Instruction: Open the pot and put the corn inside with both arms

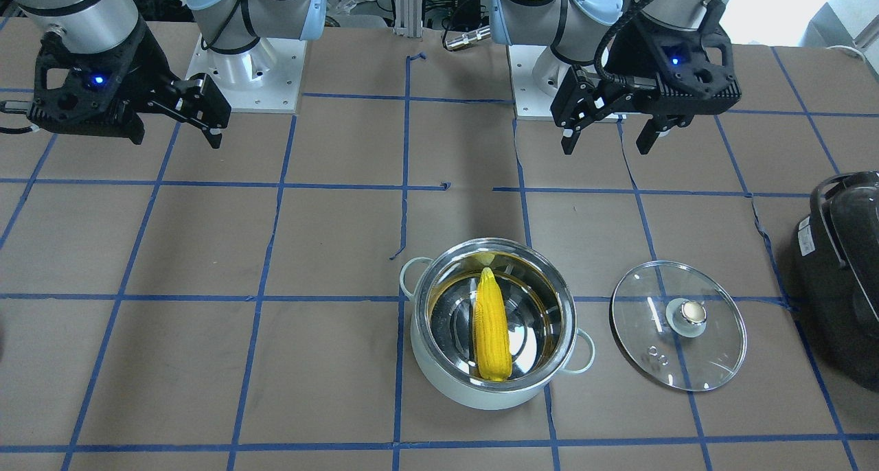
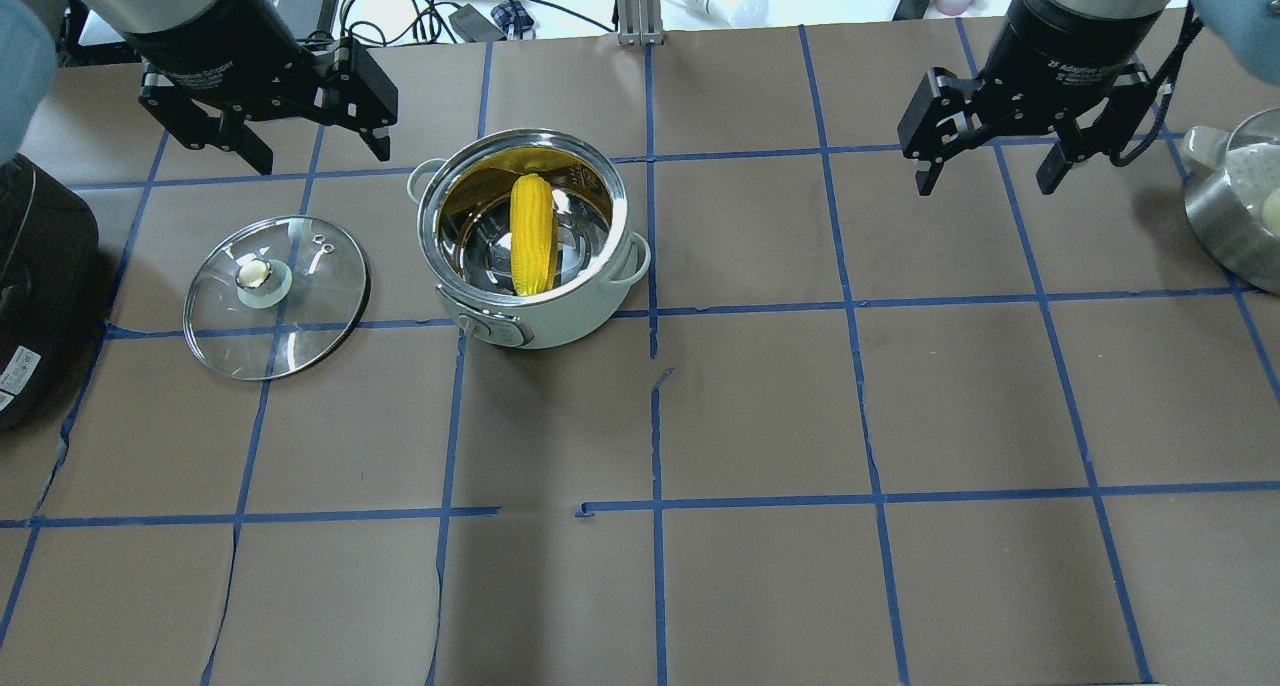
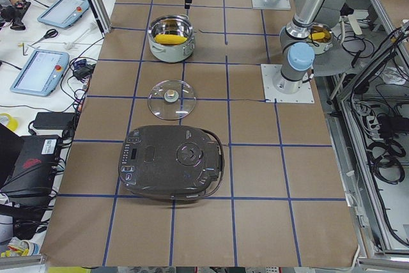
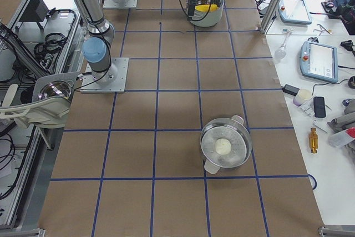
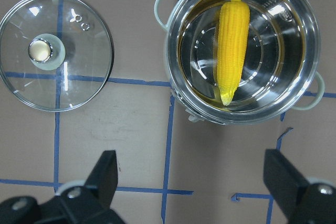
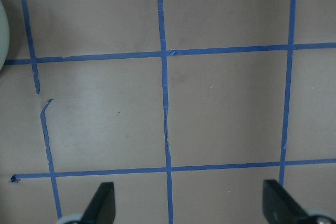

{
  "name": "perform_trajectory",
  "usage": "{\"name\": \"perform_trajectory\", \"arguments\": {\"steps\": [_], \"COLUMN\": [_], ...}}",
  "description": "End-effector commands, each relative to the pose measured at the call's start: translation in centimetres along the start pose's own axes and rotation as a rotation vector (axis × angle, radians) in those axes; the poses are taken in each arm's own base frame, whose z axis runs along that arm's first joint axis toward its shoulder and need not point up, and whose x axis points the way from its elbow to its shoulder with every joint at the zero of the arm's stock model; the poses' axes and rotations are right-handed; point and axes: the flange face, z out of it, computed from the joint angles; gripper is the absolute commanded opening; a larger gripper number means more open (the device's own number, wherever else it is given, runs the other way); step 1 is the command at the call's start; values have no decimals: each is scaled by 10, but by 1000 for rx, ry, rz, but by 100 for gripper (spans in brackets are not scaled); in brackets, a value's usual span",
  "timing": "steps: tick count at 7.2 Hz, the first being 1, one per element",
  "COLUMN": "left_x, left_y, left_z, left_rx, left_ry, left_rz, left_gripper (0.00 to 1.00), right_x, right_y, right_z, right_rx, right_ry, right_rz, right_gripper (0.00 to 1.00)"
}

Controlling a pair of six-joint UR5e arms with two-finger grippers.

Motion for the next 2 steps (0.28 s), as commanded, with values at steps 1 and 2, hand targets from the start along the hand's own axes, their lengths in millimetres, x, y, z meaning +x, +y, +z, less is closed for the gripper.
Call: {"name": "perform_trajectory", "arguments": {"steps": [1, 2], "left_x": [1, 1], "left_y": [1, 2], "left_z": [-2, -2], "left_rx": [-2, -3], "left_ry": [0, -4], "left_rz": [4, 5], "left_gripper": [100, 100], "right_x": [2, 2], "right_y": [1, 1], "right_z": [-1, 0], "right_rx": [-1, -3], "right_ry": [0, 0], "right_rz": [5, 4], "right_gripper": [100, 100]}}
